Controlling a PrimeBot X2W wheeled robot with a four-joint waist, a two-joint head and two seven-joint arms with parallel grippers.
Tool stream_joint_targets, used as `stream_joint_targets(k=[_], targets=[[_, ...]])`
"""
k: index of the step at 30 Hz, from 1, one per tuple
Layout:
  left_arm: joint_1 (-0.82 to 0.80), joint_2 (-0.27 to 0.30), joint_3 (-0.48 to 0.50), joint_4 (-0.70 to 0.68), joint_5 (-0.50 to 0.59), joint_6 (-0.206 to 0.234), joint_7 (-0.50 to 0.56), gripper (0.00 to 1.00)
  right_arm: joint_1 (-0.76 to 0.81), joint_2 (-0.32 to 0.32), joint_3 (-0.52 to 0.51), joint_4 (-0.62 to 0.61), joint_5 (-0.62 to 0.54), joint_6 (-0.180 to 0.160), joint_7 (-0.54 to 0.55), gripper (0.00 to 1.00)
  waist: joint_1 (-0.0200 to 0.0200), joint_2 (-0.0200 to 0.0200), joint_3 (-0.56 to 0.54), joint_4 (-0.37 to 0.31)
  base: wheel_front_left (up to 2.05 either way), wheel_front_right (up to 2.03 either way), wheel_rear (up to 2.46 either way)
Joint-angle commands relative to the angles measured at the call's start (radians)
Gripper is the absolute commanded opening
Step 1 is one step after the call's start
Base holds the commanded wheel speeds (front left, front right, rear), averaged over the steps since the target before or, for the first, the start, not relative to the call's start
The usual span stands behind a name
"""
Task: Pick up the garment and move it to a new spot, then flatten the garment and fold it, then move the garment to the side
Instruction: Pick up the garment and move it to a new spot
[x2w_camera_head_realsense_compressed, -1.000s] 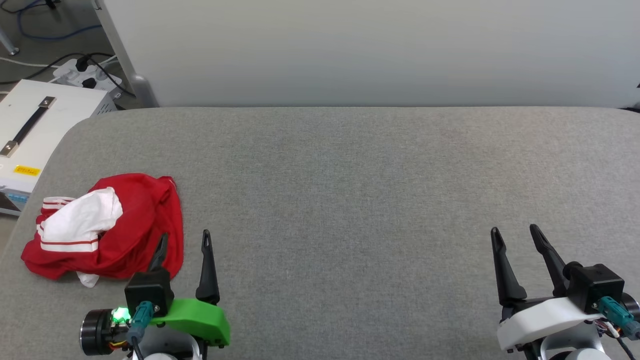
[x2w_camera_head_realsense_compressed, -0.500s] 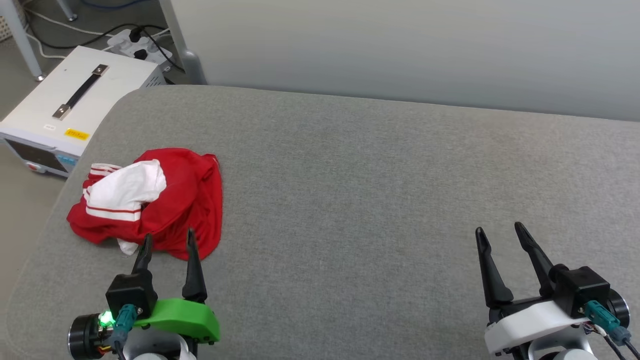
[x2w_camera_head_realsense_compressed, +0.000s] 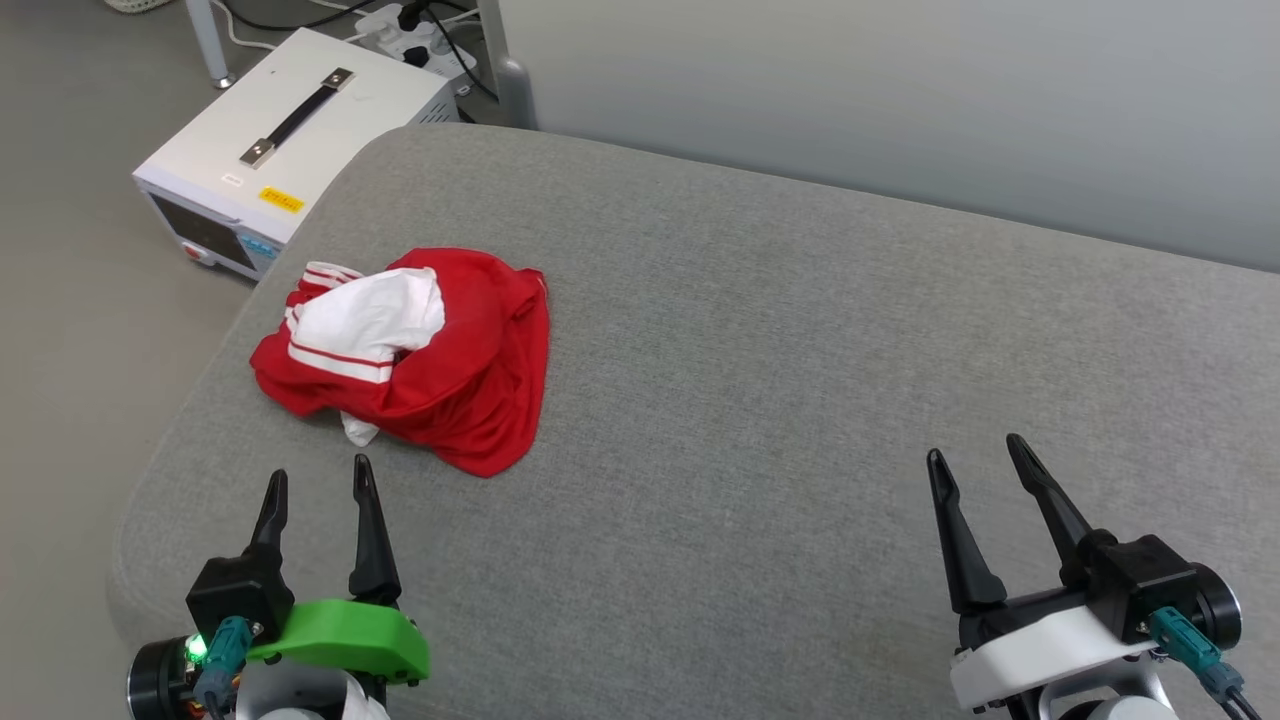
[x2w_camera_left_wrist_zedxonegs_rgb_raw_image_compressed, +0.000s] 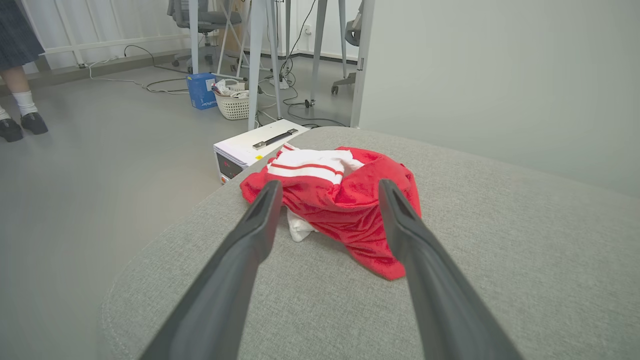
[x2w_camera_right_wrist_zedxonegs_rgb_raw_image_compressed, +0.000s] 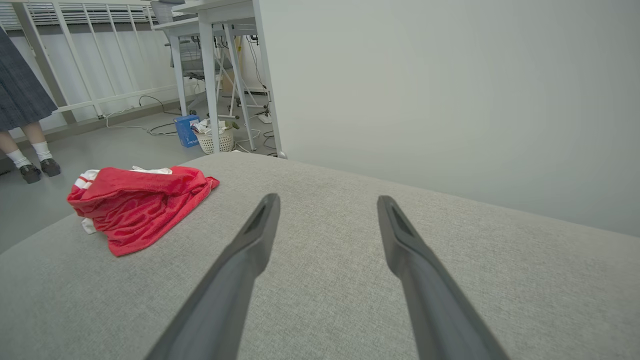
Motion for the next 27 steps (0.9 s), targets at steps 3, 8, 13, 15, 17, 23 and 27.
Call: stream_joint_targets(k=[3, 8, 13, 15, 17, 23, 27], targets=[[-0.017, -0.003, 0.005, 0.004, -0.011, 0.004, -0.016, 1.00, -0.012, -0.003, 0.010, -0.011, -0.002, -0.001, -0.017, 1.00, 0.0000, 0.0000, 0.019, 0.061, 0.00, 0.00, 0.00], [-0.018, -0.004, 0.010, 0.012, -0.024, 0.003, -0.026, 1.00, -0.013, -0.007, 0.021, -0.015, 0.001, -0.001, -0.027, 1.00, -0.0001, 0.0000, 0.028, 0.095, 0.00, 0.00, 0.00], [-0.029, -0.004, 0.017, 0.027, -0.035, -0.011, -0.036, 1.00, -0.014, -0.011, 0.032, -0.017, 0.006, -0.001, -0.037, 1.00, -0.0001, 0.0000, 0.036, 0.114, 0.00, 0.00, 0.00], [-0.047, -0.004, 0.026, 0.037, -0.038, -0.028, -0.040, 1.00, -0.016, -0.013, 0.037, -0.019, 0.008, -0.001, -0.041, 1.00, -0.0001, 0.0000, 0.042, 0.117, 0.00, 0.00, 0.00], [-0.081, -0.004, 0.044, 0.046, -0.040, -0.057, -0.045, 1.00, -0.022, -0.019, 0.042, -0.022, 0.010, -0.001, -0.045, 1.00, -0.0001, 0.0000, 0.053, 0.117, 0.00, 0.00, 0.00], [-0.262, 0.048, 0.087, 0.116, -0.038, -0.151, -0.052, 1.00, -0.050, -0.050, 0.048, -0.038, 0.009, -0.001, -0.053, 1.00, -0.0001, 0.0000, 0.108, 0.101, 0.00, 0.00, 0.00], [-0.402, 0.124, 0.049, 0.193, -0.059, -0.174, -0.050, 1.00, -0.074, -0.069, 0.048, -0.048, 0.005, -0.001, -0.053, 1.00, -0.0001, 0.0000, 0.149, 0.076, 0.00, 0.00, 0.00]])
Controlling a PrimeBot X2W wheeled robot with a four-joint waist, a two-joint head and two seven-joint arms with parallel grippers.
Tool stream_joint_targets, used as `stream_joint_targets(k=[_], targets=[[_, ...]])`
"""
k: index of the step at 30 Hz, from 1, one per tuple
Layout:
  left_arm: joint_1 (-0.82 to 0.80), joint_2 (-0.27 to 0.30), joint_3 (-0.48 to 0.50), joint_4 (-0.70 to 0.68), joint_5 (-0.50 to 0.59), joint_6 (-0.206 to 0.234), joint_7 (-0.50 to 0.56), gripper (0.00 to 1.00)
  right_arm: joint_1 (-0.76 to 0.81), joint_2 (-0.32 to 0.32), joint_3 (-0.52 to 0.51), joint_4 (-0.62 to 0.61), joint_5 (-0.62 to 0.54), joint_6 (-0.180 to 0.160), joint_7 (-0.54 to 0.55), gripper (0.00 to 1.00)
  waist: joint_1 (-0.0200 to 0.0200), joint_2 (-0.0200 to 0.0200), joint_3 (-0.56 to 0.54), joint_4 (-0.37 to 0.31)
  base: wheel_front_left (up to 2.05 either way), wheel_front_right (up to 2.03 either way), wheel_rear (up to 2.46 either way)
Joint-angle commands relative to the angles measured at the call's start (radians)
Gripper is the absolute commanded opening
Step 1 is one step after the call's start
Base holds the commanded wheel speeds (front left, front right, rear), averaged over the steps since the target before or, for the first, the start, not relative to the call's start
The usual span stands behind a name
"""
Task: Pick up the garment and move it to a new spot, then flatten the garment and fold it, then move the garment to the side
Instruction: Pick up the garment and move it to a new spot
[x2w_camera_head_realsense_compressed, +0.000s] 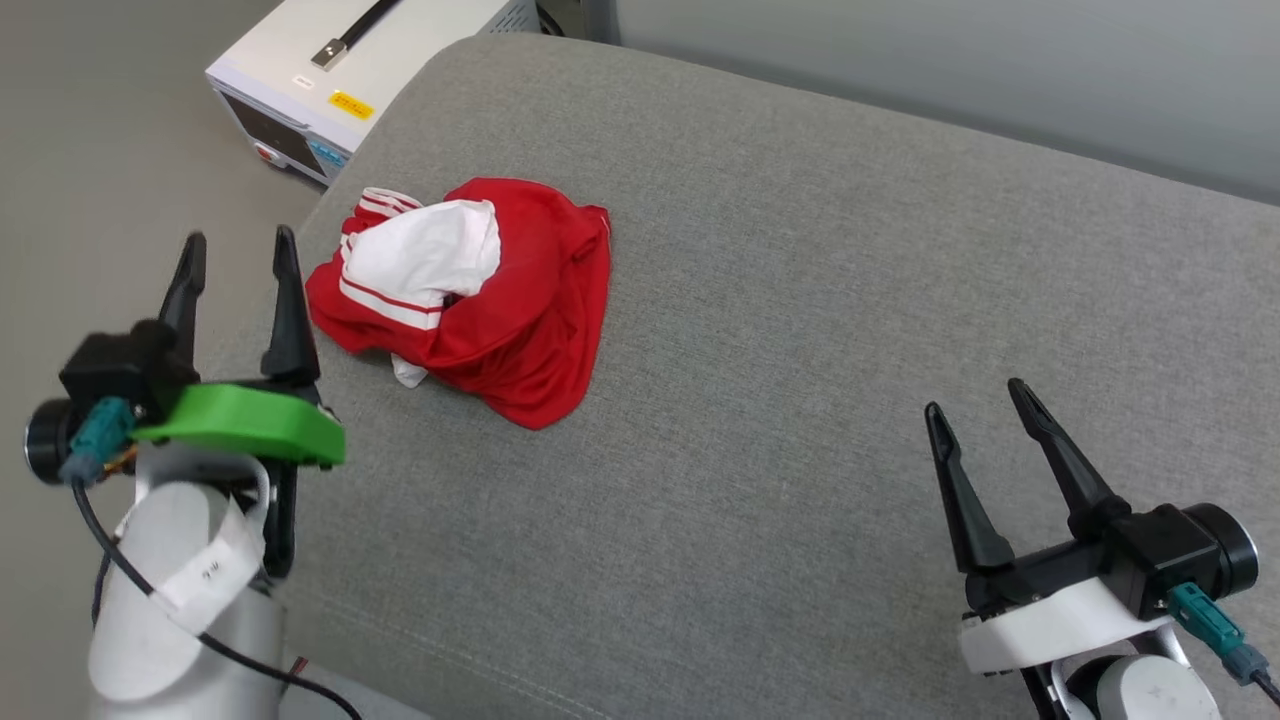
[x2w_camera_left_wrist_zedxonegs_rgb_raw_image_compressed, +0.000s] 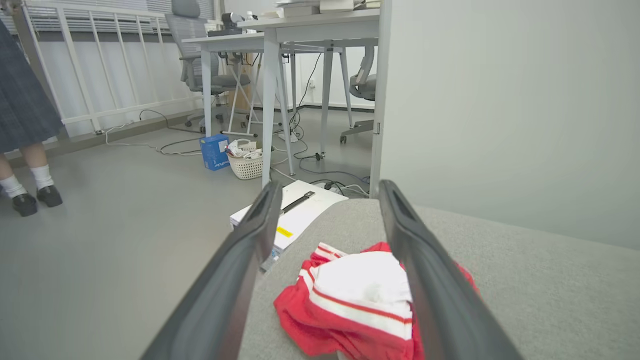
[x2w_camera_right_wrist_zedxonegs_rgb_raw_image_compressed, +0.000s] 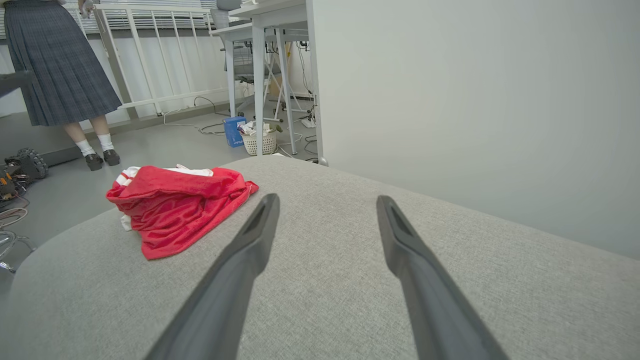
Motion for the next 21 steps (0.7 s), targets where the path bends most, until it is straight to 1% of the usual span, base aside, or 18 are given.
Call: stream_joint_targets(k=[1, 3, 6, 7, 10, 12, 14, 16, 18, 21], targets=[[-0.059, 0.026, -0.024, 0.030, -0.024, -0.007, 0.012, 1.00, -0.024, -0.011, -0.002, -0.008, 0.000, -0.001, -0.009, 1.00, -0.0001, 0.0000, 0.041, -0.030, 0.00, 0.00, 0.00], [-0.134, 0.071, -0.065, 0.064, -0.057, -0.009, 0.041, 1.00, -0.039, -0.017, -0.003, -0.012, -0.001, -0.001, -0.009, 1.00, -0.0001, 0.0000, 0.061, -0.044, 0.00, 0.00, 0.00], [-0.221, 0.151, -0.159, 0.081, -0.136, -0.010, 0.131, 1.00, -0.055, -0.023, -0.003, -0.017, 0.000, -0.001, -0.009, 1.00, -0.0001, 0.0000, 0.081, -0.062, 0.00, 0.00, 0.00], [-0.248, 0.183, -0.200, 0.089, -0.170, -0.010, 0.181, 1.00, -0.060, -0.025, -0.002, -0.018, 0.000, -0.001, -0.009, 1.00, -0.0001, 0.0000, 0.087, -0.068, 0.00, 0.00, 0.00], [-0.321, 0.259, -0.291, 0.089, -0.258, -0.010, 0.286, 1.00, -0.072, -0.028, 0.001, -0.024, 0.000, -0.001, -0.009, 1.00, -0.0001, 0.0000, 0.109, -0.085, 0.00, 0.00, 0.00], [-0.370, 0.304, -0.362, 0.097, -0.327, -0.010, 0.399, 1.00, -0.081, -0.032, 0.002, -0.027, 0.000, -0.001, -0.009, 1.00, -0.0001, 0.0000, 0.124, -0.096, 0.00, 0.00, 0.00], [-0.406, 0.334, -0.412, 0.101, -0.383, -0.010, 0.492, 1.00, -0.089, -0.036, 0.002, -0.028, 0.000, -0.001, -0.009, 1.00, -0.0001, 0.0000, 0.137, -0.105, 0.00, 0.00, 0.00], [-0.445, 0.370, -0.475, 0.104, -0.442, -0.010, 0.610, 1.00, -0.100, -0.039, 0.001, -0.029, 0.001, -0.001, -0.009, 1.00, -0.0001, 0.0000, 0.152, -0.116, 0.00, 0.00, 0.00], [-0.478, 0.403, -0.535, 0.105, -0.472, -0.010, 0.702, 1.00, -0.110, -0.041, 0.003, -0.030, 0.002, -0.001, -0.009, 1.00, -0.0001, 0.0000, 0.166, -0.128, 0.00, 0.00, 0.00], [-0.512, 0.420, -0.604, 0.115, -0.536, -0.010, 0.816, 1.00, -0.124, -0.044, 0.005, -0.029, 0.003, -0.001, -0.009, 1.00, -0.0001, 0.0000, 0.187, -0.144, 0.00, 0.00, 0.00]])
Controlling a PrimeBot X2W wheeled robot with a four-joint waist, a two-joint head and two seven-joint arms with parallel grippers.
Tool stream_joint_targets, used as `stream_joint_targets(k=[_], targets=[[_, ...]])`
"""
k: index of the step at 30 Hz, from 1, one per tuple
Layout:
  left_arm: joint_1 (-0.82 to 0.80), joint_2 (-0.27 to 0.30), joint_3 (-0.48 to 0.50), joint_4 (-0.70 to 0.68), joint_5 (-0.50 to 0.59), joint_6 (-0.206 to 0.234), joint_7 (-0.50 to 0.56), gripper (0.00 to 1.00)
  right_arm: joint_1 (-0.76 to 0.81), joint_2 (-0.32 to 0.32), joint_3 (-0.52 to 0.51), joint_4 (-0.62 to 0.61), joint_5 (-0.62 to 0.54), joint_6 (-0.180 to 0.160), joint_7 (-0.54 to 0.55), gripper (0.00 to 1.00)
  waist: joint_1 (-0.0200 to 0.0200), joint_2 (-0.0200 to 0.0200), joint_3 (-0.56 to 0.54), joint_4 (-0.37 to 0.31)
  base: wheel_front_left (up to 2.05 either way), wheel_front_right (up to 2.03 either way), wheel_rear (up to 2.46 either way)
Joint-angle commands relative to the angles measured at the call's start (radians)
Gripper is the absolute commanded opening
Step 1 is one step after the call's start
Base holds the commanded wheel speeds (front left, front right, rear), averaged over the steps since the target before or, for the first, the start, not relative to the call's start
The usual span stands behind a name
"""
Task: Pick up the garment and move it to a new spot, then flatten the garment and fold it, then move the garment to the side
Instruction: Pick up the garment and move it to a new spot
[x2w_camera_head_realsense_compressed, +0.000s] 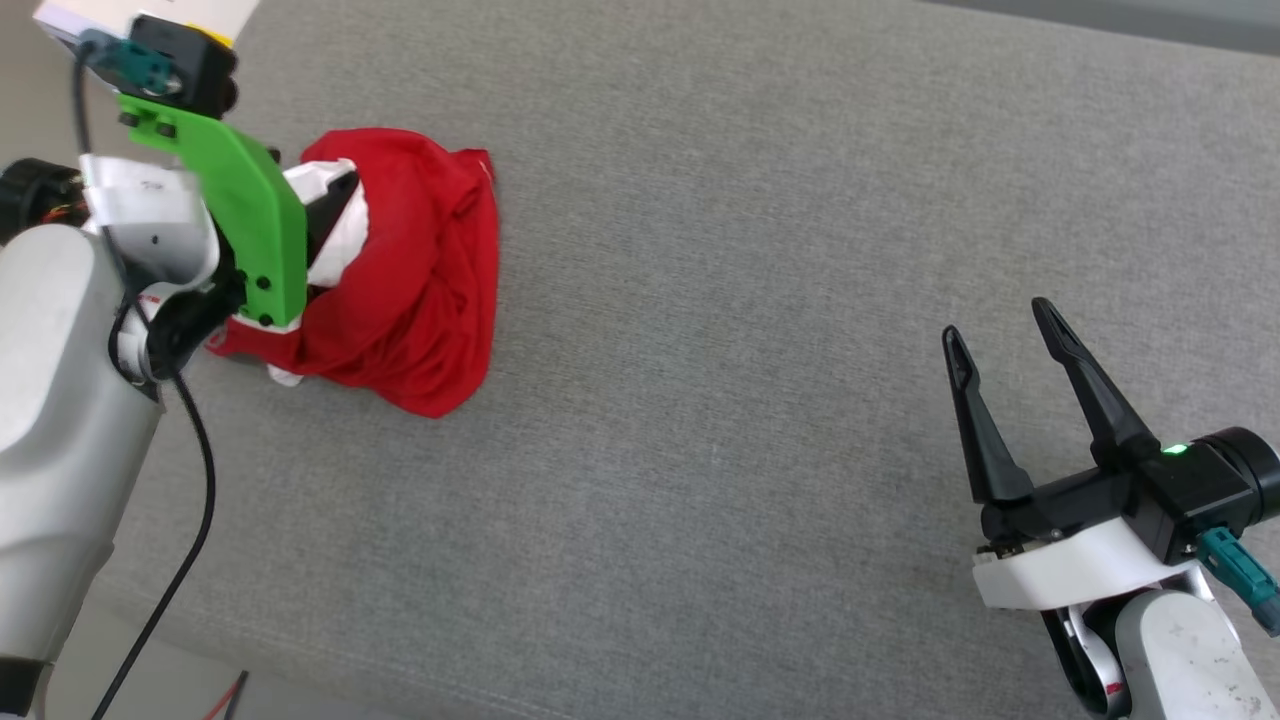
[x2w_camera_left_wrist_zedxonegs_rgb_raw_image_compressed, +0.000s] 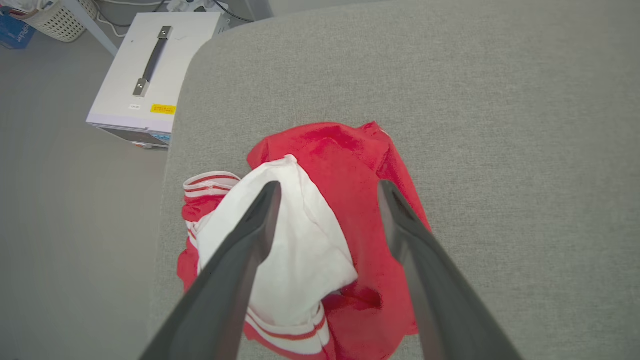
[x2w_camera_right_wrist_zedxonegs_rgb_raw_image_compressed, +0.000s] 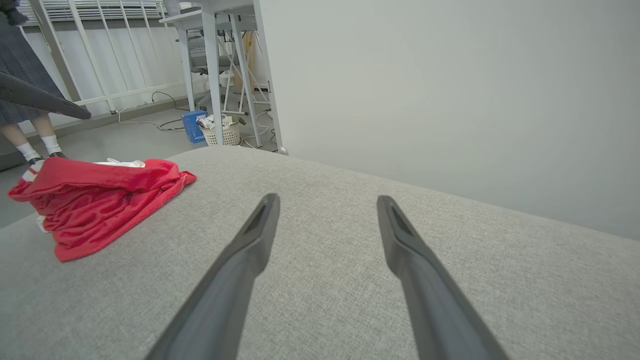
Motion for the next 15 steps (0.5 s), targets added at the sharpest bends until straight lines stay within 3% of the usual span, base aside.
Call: stream_joint_targets(k=[1, 7, 15], targets=[[-0.025, 0.013, -0.039, 0.007, -0.023, -0.003, 0.050, 1.00, -0.024, -0.006, 0.004, -0.006, 0.004, -0.001, -0.006, 1.00, -0.0002, 0.0000, 0.035, -0.032, 0.00, 0.00, 0.00], [-0.064, 0.049, -0.185, 0.048, -0.084, -0.003, 0.184, 1.00, -0.058, -0.010, 0.011, -0.002, 0.004, -0.001, -0.006, 1.00, -0.0002, 0.0000, 0.083, -0.071, 0.00, 0.00, 0.00], [-0.055, 0.039, -0.326, 0.178, -0.140, -0.003, 0.240, 1.00, -0.094, -0.011, 0.016, 0.008, 0.006, -0.001, -0.006, 1.00, -0.0002, 0.0000, 0.130, -0.105, 0.00, 0.00, 0.00]])
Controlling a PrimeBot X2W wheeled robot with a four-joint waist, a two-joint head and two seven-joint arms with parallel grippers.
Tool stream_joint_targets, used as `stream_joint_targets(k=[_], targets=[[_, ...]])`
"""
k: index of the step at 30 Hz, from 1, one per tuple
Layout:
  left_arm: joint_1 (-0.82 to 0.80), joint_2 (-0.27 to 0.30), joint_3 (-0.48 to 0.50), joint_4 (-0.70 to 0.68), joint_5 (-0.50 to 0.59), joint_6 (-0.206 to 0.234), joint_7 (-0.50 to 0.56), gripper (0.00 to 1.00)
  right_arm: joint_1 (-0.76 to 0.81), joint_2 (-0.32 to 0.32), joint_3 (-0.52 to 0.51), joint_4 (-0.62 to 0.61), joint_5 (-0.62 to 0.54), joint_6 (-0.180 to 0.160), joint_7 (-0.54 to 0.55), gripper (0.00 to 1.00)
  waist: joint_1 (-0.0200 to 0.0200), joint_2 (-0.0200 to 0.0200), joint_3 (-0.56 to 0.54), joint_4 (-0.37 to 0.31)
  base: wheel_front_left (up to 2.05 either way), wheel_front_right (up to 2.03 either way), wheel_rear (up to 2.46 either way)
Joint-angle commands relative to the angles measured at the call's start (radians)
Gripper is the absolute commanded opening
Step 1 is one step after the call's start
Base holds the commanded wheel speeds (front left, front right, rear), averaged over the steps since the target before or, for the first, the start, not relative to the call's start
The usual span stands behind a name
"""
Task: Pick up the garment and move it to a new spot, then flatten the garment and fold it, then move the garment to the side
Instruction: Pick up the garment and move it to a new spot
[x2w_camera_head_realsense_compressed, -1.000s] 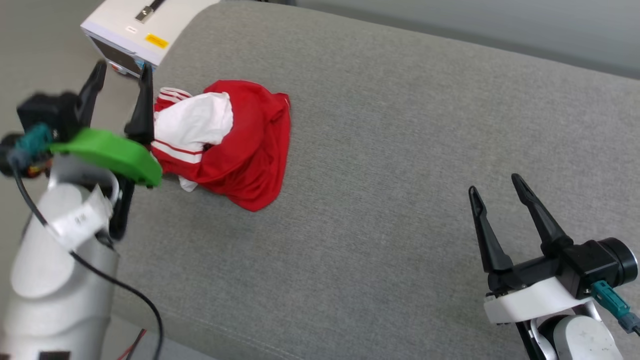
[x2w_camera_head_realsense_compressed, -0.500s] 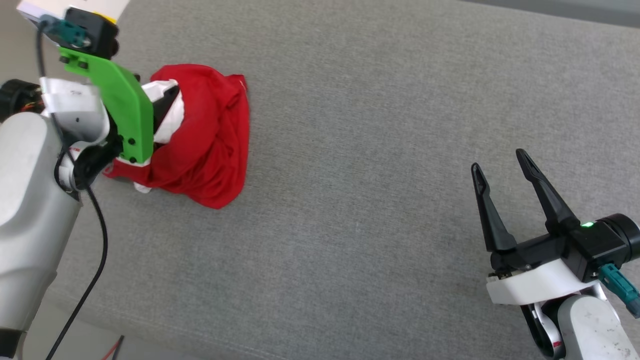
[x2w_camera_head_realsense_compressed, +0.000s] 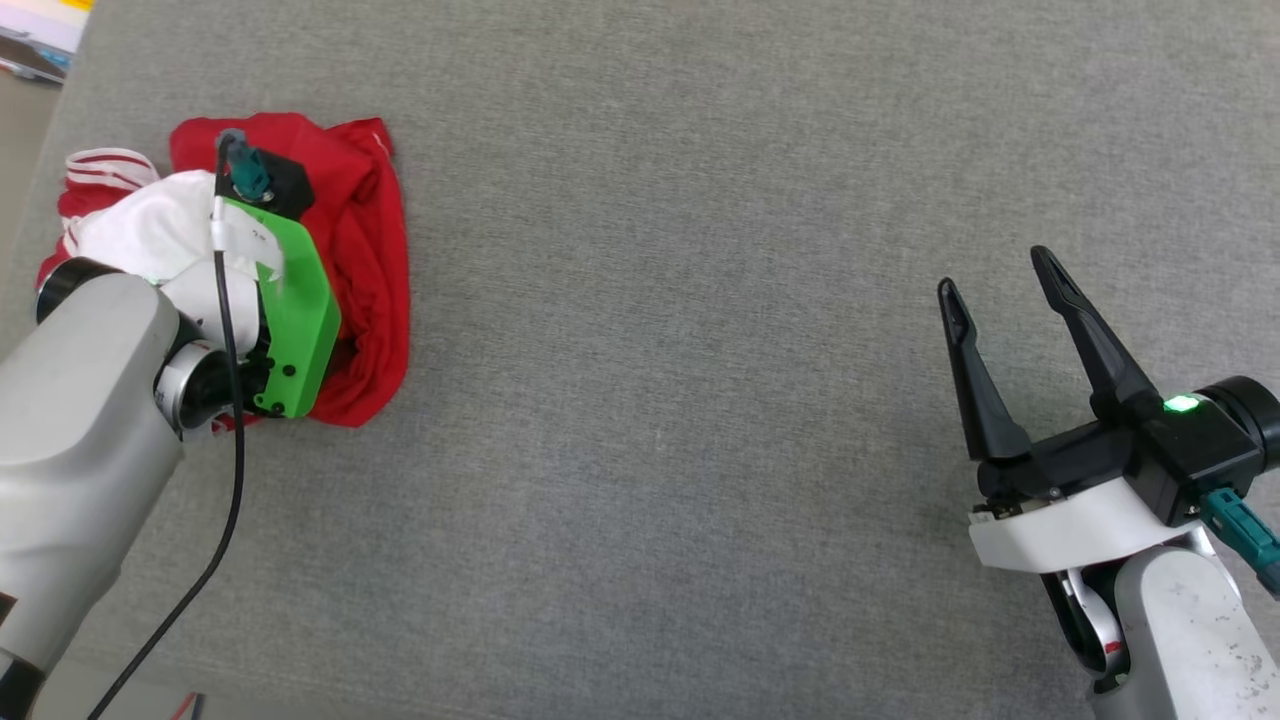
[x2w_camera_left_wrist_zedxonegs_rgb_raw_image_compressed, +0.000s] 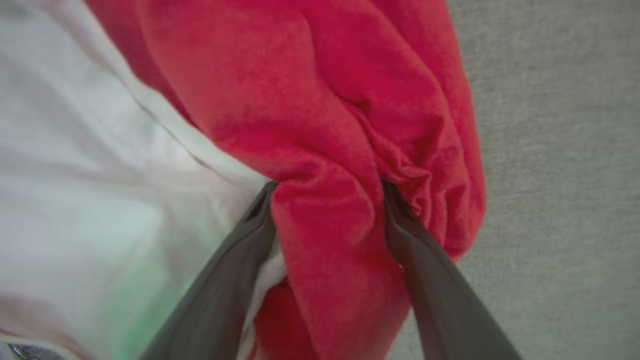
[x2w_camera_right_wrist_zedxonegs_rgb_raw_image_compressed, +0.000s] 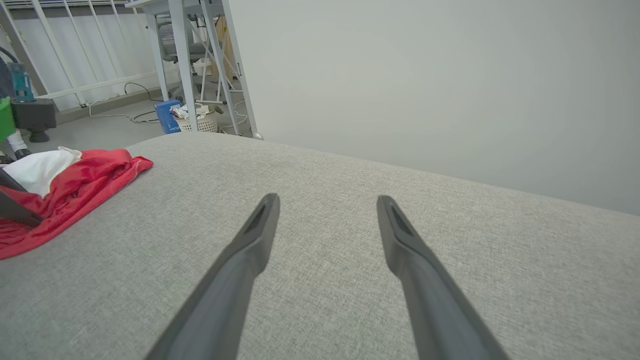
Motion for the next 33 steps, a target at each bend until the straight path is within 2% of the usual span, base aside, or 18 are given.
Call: stream_joint_targets(k=[1, 6, 7, 8, 15, 24, 28, 33], targets=[[0.009, -0.006, -0.025, 0.030, -0.017, -0.002, 0.011, 1.00, -0.020, 0.000, 0.003, 0.005, 0.006, -0.001, -0.006, 1.00, 0.0000, -0.0001, 0.021, -0.024, 0.00, 0.00, 0.00], [0.028, -0.023, -0.062, 0.107, -0.070, -0.002, -0.017, 1.00, -0.031, 0.007, 0.008, 0.015, 0.010, -0.001, -0.006, 1.00, 0.0000, -0.0001, 0.026, -0.038, 0.00, 0.00, 0.00], [0.027, -0.025, -0.067, 0.117, -0.077, -0.002, -0.025, 0.89, -0.031, 0.009, 0.006, 0.018, 0.011, -0.001, -0.006, 1.00, 0.0000, -0.0001, 0.024, -0.039, 0.00, 0.00, 0.00], [0.024, -0.028, -0.072, 0.126, -0.088, -0.002, -0.036, 0.00, -0.030, 0.010, 0.004, 0.021, 0.011, -0.001, -0.006, 1.00, 0.0000, -0.0001, 0.019, -0.039, 0.00, 0.00, 0.00], [-0.037, 0.004, -0.091, 0.106, -0.114, -0.002, -0.176, 0.00, -0.017, 0.018, -0.004, 0.026, 0.014, -0.001, -0.006, 1.00, 0.0000, -0.0001, -0.018, -0.037, 0.00, 0.00, 0.00], [-0.143, 0.070, -0.140, -0.051, -0.066, -0.002, -0.396, 0.00, 0.008, 0.045, -0.029, 0.024, 0.021, -0.001, -0.006, 1.00, 0.0000, -0.0001, -0.095, -0.074, 0.00, 0.00, 0.00], [-0.169, 0.059, -0.187, -0.119, -0.030, -0.002, -0.442, 0.00, 0.025, 0.063, -0.047, 0.021, 0.023, -0.001, -0.006, 1.00, 0.0000, -0.0001, -0.127, -0.108, 0.00, 0.00, 0.00], [-0.192, 0.004, -0.253, -0.189, 0.015, -0.002, -0.475, 0.00, 0.036, 0.081, -0.059, 0.015, 0.024, -0.001, -0.006, 1.00, 0.0000, -0.0001, -0.145, -0.171, 0.00, 0.00, 0.00]])
